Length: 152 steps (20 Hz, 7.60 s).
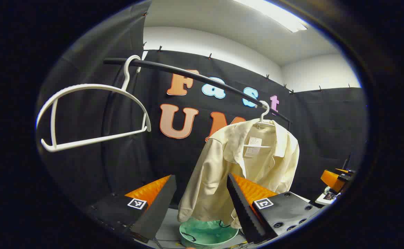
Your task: Grasp the clothes on the hanger with both hands and then place them into the laundry hamper below.
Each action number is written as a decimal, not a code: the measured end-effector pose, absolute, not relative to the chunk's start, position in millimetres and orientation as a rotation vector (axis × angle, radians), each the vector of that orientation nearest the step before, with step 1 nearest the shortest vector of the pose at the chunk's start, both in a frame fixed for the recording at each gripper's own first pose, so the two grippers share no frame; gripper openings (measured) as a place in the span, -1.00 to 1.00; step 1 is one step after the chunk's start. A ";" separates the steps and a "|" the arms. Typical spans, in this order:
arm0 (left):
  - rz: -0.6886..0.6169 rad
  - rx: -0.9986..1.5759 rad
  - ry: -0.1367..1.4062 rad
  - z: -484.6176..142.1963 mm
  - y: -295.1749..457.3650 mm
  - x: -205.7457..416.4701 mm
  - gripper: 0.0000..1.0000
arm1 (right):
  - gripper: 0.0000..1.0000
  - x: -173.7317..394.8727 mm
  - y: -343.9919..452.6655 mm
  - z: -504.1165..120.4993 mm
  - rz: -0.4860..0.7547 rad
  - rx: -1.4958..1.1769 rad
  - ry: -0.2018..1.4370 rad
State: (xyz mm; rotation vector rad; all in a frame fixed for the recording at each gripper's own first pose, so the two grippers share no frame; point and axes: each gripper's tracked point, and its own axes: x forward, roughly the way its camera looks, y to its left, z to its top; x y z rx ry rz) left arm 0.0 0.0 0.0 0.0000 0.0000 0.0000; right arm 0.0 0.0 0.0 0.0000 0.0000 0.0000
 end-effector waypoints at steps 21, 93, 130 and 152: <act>0.022 0.043 0.017 -8.2 -0.5 -15.2 0.93 | 0.89 -9.4 -0.2 -16.4 -0.014 -0.003 0.063; 0.033 0.115 0.138 -73.8 -116.7 215.9 0.94 | -1.00 204.3 40.8 -32.2 0.243 0.064 0.160; 0.140 0.073 -0.007 45.3 -31.4 177.1 -0.84 | -1.00 178.9 -32.8 98.3 0.171 0.052 -0.076; 0.165 0.122 -0.034 79.1 10.5 218.3 -0.83 | -1.00 263.8 -73.4 81.0 0.287 0.102 0.032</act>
